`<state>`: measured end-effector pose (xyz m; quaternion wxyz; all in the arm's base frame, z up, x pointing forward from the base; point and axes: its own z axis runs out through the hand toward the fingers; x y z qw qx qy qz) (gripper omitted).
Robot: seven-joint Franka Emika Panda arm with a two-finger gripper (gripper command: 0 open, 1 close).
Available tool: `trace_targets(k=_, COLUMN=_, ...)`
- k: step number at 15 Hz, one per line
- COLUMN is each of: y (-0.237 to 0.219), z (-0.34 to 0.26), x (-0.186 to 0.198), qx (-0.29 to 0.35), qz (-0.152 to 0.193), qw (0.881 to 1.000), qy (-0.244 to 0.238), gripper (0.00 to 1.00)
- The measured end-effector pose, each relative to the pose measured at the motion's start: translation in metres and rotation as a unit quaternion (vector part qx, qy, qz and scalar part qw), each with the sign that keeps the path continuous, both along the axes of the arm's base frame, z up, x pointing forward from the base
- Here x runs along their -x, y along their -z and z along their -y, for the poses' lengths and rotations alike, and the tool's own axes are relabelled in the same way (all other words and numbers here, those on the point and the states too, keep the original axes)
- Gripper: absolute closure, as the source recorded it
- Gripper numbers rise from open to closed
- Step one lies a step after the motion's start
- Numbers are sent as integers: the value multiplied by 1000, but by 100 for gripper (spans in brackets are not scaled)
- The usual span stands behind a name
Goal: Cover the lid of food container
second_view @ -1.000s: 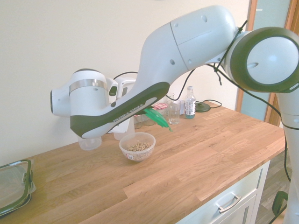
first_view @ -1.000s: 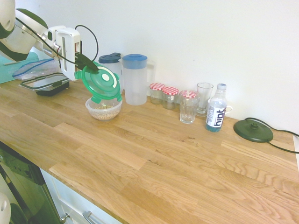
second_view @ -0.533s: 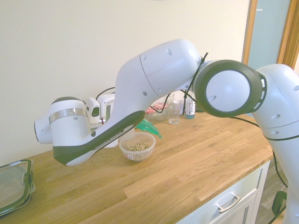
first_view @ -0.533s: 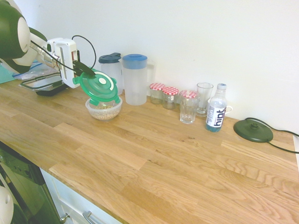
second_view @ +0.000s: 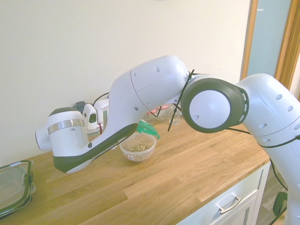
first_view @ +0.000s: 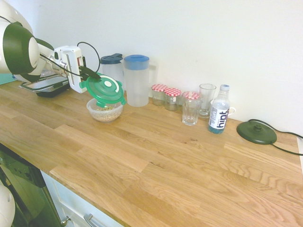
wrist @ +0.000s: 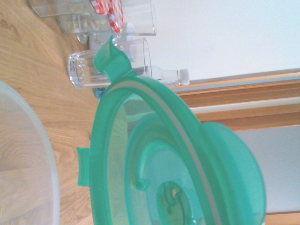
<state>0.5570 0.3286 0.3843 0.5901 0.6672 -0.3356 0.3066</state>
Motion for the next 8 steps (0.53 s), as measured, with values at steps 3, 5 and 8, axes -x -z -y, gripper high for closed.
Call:
trace_targets(k=3, y=6, z=1, x=-1, qx=3, qz=-7, qw=1000, qy=1, gripper=100)
trace_targets(k=5, y=13, z=1, x=-2, qx=5, qz=-11, qw=1000, qy=0, gripper=100)
trace_targets(k=8, y=22, z=0, x=-3, qx=5, qz=-17, qw=1000, qy=-3, gripper=100)
